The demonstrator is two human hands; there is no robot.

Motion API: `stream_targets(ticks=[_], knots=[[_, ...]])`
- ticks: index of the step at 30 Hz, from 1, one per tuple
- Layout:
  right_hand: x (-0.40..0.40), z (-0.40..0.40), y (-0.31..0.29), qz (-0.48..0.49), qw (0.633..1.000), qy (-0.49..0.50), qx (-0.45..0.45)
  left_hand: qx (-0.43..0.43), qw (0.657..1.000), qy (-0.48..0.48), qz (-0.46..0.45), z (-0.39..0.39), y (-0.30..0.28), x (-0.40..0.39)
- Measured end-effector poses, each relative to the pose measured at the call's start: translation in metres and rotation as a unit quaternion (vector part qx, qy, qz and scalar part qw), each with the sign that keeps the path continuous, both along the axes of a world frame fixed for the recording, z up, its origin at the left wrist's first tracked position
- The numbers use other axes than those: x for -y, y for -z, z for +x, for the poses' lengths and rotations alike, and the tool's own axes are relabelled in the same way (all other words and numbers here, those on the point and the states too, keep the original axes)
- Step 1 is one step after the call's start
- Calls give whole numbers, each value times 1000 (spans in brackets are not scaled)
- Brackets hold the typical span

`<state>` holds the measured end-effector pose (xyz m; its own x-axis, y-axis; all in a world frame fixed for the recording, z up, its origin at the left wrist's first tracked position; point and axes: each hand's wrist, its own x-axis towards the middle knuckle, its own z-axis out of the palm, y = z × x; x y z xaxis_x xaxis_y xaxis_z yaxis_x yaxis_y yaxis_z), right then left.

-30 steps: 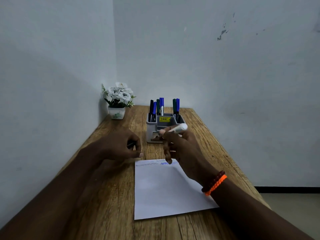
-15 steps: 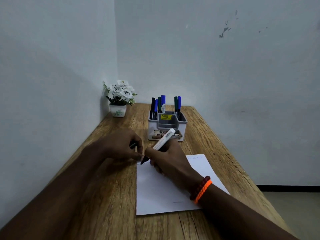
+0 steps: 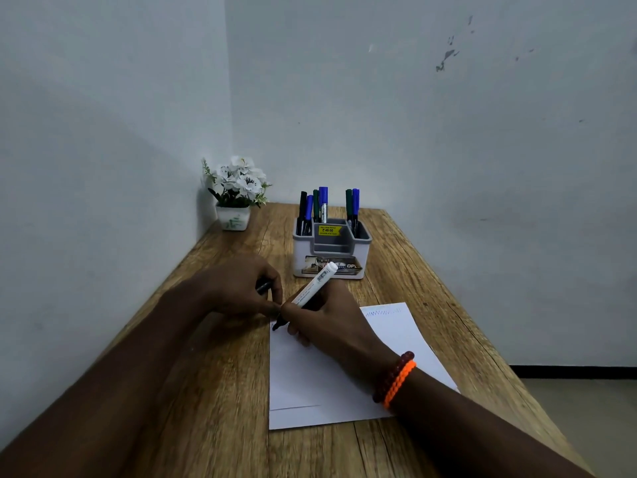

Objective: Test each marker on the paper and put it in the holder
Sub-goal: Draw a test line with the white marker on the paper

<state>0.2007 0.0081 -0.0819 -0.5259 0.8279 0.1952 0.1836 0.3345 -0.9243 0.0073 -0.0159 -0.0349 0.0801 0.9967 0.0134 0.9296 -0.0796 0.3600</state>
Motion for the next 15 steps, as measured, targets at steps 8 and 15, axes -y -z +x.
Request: stream_targets(ticks=[8,15], knots=[[1,-1,0,3,1000,-2,16,2,1000,3,-7,-1,0,-1],[-1,-2,2,-4,1000,13,16,2,1000,1,-10,1,0,-1]])
